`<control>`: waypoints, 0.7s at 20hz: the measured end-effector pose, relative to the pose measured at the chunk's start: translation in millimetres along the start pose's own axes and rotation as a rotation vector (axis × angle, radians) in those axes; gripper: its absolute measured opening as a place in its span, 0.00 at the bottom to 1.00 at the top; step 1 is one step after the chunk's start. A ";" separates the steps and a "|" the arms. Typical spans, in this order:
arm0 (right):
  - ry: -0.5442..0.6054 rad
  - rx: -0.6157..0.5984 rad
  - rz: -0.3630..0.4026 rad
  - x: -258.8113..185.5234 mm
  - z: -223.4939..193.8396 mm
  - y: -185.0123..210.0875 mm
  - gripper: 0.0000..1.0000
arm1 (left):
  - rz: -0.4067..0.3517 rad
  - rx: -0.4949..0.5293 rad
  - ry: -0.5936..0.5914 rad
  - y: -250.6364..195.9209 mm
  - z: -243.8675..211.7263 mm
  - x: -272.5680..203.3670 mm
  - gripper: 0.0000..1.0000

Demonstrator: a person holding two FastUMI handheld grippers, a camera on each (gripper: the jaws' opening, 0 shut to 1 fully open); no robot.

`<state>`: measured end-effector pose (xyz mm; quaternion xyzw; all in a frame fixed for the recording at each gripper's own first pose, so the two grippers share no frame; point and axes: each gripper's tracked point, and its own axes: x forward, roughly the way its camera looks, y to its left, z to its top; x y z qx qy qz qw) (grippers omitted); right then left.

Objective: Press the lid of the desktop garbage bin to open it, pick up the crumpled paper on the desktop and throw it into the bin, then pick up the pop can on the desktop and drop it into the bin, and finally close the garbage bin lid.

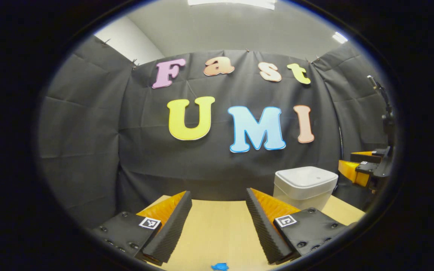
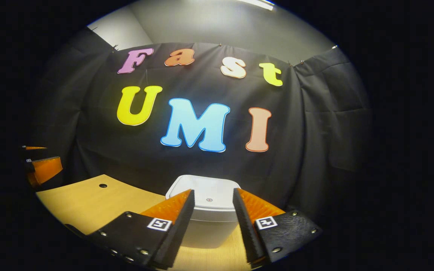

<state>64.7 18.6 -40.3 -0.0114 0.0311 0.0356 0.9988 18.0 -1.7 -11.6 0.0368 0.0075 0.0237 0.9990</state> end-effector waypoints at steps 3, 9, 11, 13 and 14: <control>-0.002 0.016 -0.010 10.8 -0.1 -1.3 0.51 | 0.011 -0.002 0.006 0.2 -1.9 1.7 0.96; -0.030 -0.003 -0.030 46.2 -1.3 -8.8 0.17 | 0.017 0.006 0.014 -5.3 -3.7 6.6 0.96; -0.022 0.024 -0.014 49.6 -2.1 -5.0 0.01 | 0.018 0.005 0.016 -8.0 -5.0 8.3 0.96; -0.015 0.036 0.003 58.6 -8.0 -5.1 0.01 | 0.019 0.003 0.022 -10.5 -7.8 8.8 0.96; -0.011 0.037 0.015 64.3 -10.7 -3.1 0.00 | 0.021 0.001 0.026 -12.1 -8.9 10.6 0.96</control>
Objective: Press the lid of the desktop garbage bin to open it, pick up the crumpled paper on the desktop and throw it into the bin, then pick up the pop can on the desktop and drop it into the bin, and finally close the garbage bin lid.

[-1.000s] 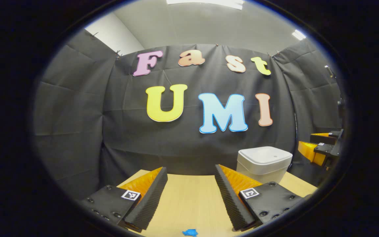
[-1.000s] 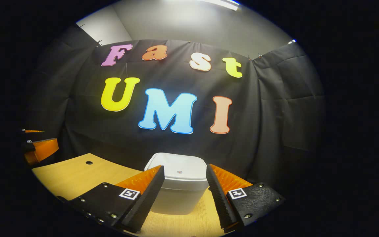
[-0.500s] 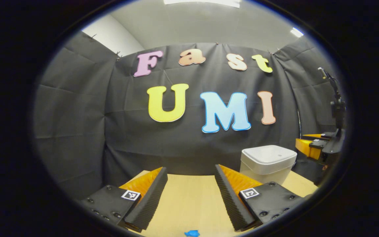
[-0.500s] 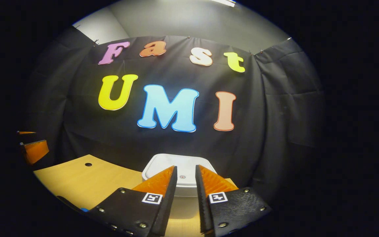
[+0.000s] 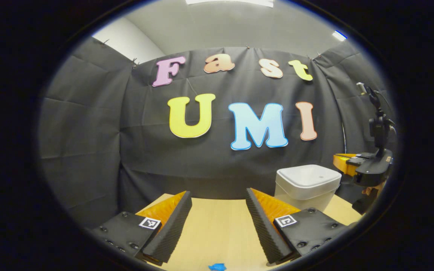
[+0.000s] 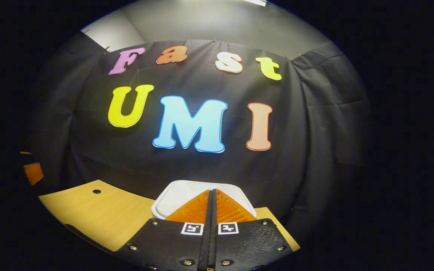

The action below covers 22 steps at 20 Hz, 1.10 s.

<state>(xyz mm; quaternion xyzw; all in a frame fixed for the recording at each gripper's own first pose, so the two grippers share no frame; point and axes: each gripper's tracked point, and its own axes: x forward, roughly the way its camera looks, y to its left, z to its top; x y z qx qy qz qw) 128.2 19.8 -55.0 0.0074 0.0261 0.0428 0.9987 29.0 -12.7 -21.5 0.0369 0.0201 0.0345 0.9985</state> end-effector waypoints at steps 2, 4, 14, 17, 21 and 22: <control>0.018 -0.008 -0.003 14.8 -7.3 -3.1 0.00 | 0.004 -0.004 0.008 -0.5 -2.2 2.2 0.96; 0.049 0.007 0.024 21.9 -20.5 2.5 0.01 | 0.009 -0.006 0.015 -1.4 -4.8 4.0 0.96; 0.134 0.077 0.097 36.7 -51.6 15.6 0.01 | 0.029 -0.006 0.035 4.2 -11.2 8.3 0.96; 0.126 0.131 0.104 37.7 -56.4 14.3 0.01 | 0.022 0.002 0.038 2.8 -11.0 11.0 0.96; 0.102 0.116 0.086 36.8 -59.5 15.5 0.02 | 0.007 0.008 0.034 -3.3 -9.6 14.2 0.96; 0.104 0.130 0.082 37.7 -59.7 15.7 0.02 | 0.006 0.011 0.031 -3.9 -7.5 14.7 0.96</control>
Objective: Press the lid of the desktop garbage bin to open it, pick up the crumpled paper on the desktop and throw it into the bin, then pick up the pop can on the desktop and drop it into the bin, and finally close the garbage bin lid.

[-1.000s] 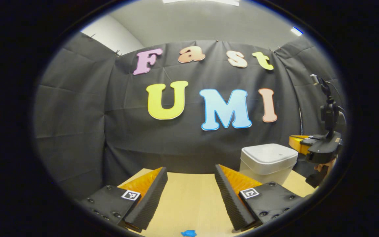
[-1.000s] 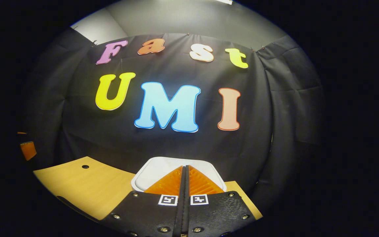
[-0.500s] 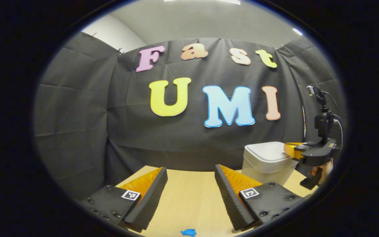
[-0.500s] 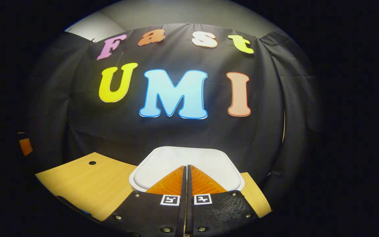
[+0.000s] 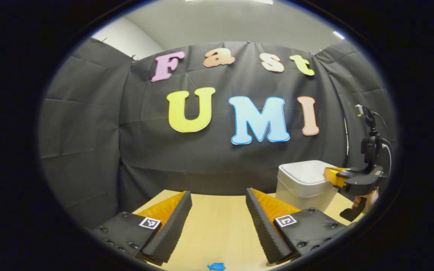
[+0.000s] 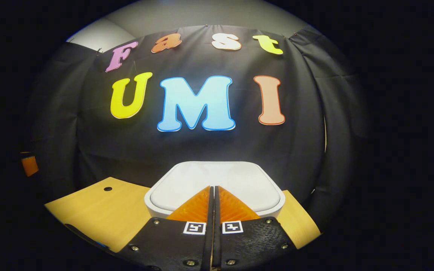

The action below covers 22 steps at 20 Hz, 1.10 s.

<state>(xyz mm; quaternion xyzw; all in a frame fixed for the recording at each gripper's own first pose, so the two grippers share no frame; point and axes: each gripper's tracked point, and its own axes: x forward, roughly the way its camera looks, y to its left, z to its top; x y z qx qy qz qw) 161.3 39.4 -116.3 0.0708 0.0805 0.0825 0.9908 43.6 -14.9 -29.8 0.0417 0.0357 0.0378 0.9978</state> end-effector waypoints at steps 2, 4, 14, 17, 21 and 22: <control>0.003 0.025 0.000 1.0 4.4 0.5 0.02 | -0.005 -0.006 -0.007 -2.8 2.1 -1.7 0.96; 0.001 0.031 0.006 6.4 11.6 0.1 0.01 | -0.009 -0.015 -0.005 -4.4 0.6 -3.1 0.96; -0.163 0.068 0.011 12.8 90.3 4.7 0.01 | 0.051 -0.071 0.007 10.5 -6.3 -13.0 0.93; -0.204 0.059 0.009 6.7 105.7 6.1 0.01 | 0.081 -0.076 0.010 17.2 -8.7 -15.4 0.96; -0.206 0.060 0.022 -4.9 110.1 8.9 0.01 | 0.108 -0.103 0.016 40.3 -19.2 -28.5 0.95; -0.210 0.053 0.019 -10.0 112.2 9.2 0.01 | 0.114 -0.107 0.020 44.4 -21.7 -30.8 0.96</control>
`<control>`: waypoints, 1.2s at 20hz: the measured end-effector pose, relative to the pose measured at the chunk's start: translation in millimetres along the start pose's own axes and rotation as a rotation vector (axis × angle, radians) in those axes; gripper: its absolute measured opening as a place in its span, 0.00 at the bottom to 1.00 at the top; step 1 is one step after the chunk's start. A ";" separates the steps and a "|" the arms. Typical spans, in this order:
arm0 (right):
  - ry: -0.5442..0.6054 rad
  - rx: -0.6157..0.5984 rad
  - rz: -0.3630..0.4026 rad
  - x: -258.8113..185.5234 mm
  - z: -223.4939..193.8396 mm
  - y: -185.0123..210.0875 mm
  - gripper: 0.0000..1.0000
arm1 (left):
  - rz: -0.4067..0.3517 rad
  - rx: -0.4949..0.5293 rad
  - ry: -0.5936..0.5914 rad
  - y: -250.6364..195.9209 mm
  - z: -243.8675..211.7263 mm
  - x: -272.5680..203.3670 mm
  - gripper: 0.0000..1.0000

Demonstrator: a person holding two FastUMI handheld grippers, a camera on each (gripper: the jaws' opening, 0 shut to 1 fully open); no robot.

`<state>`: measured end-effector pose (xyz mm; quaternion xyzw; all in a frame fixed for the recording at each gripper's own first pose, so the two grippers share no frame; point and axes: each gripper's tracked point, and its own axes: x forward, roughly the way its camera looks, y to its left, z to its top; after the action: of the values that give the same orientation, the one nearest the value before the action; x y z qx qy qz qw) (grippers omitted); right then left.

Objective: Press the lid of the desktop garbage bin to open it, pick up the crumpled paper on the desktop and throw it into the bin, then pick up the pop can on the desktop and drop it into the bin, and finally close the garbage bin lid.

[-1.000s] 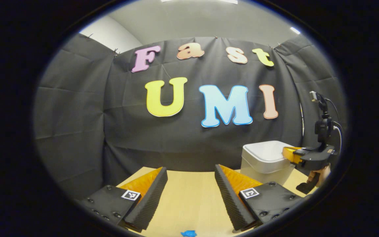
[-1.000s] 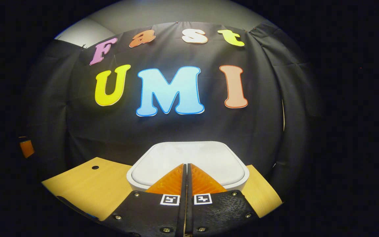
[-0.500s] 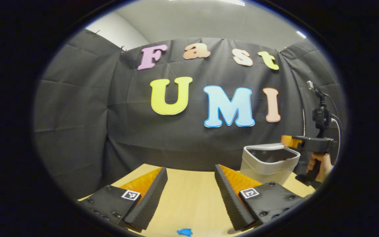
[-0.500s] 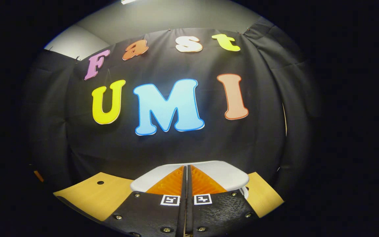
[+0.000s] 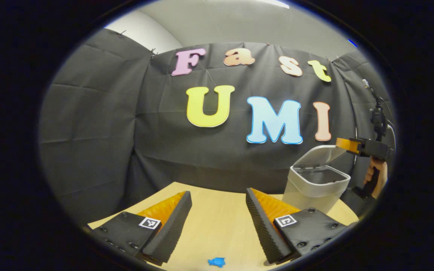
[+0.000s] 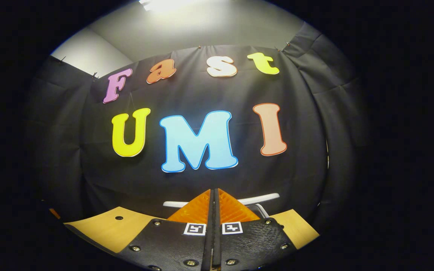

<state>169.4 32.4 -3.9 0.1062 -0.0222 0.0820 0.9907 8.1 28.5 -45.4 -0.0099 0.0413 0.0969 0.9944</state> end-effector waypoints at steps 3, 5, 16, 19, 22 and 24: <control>-0.013 -0.030 0.002 -13.3 5.4 3.6 0.01 | 0.019 -0.004 0.002 7.1 -1.7 -3.4 0.95; -0.021 -0.050 0.003 -24.4 7.6 5.9 0.01 | 0.027 0.001 0.001 13.8 -2.9 -7.3 0.94; -0.026 -0.144 0.009 -86.8 -2.2 24.2 0.01 | 0.000 0.033 0.111 30.2 -67.1 -12.4 0.96; -0.002 -0.159 0.020 -101.6 -10.9 29.4 0.09 | -0.040 0.057 0.138 21.8 -87.2 -10.8 0.96; 0.006 -0.168 0.023 -114.2 -15.4 33.7 0.18 | -0.073 0.079 0.173 14.5 -109.6 -9.2 0.96; 0.006 -0.179 0.014 -121.5 -18.2 34.4 0.25 | -0.094 0.092 0.198 9.8 -124.8 -8.2 0.95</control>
<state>44.4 50.3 -22.0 0.0168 -0.0272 0.0867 0.9957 -11.8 33.2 -169.3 0.0245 0.1432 0.0465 0.9883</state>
